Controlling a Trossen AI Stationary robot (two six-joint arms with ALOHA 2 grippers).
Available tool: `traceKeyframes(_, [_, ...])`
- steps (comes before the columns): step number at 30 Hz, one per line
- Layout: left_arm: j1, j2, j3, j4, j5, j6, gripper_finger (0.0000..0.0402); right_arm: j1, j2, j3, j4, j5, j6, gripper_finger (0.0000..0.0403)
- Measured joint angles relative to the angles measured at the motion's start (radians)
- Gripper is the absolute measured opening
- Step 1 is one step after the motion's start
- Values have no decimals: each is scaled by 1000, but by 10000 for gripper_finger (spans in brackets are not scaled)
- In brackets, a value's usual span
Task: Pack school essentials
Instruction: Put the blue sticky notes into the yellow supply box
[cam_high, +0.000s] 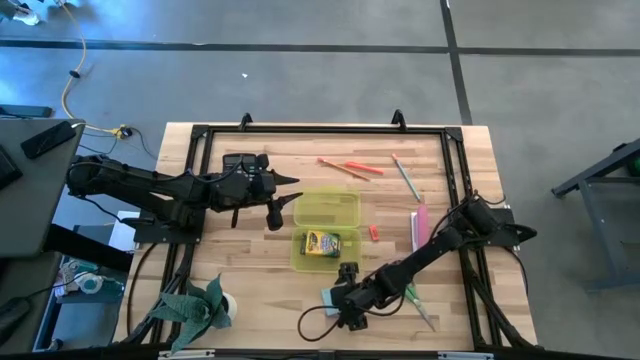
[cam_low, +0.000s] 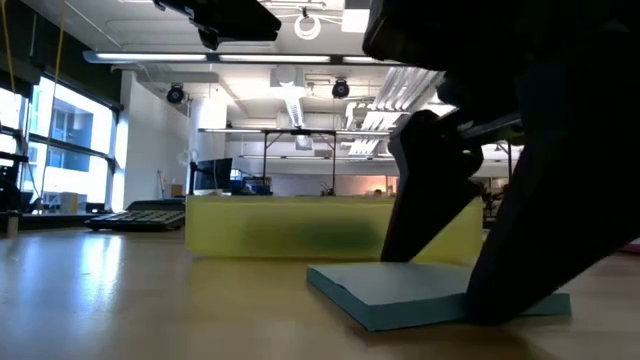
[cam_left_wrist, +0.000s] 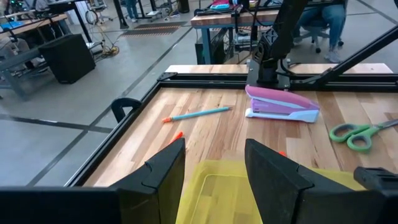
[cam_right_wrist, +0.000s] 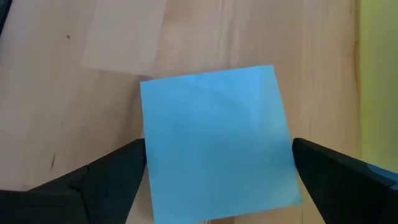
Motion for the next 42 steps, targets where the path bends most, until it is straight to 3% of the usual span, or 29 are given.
traceKeyframes(13, [0,0,0,0,0,0,157,1,10,2,2,-6,21,387])
traceKeyframes(24, [0,0,0,0,0,0,157,27,17,33,-20,-12,23,305])
traceKeyframes(31, [0,0,0,0,0,0,156,49,18,59,-25,-27,25,284])
traceKeyframes(42, [0,0,0,0,0,0,156,55,15,181,-184,107,-2,283])
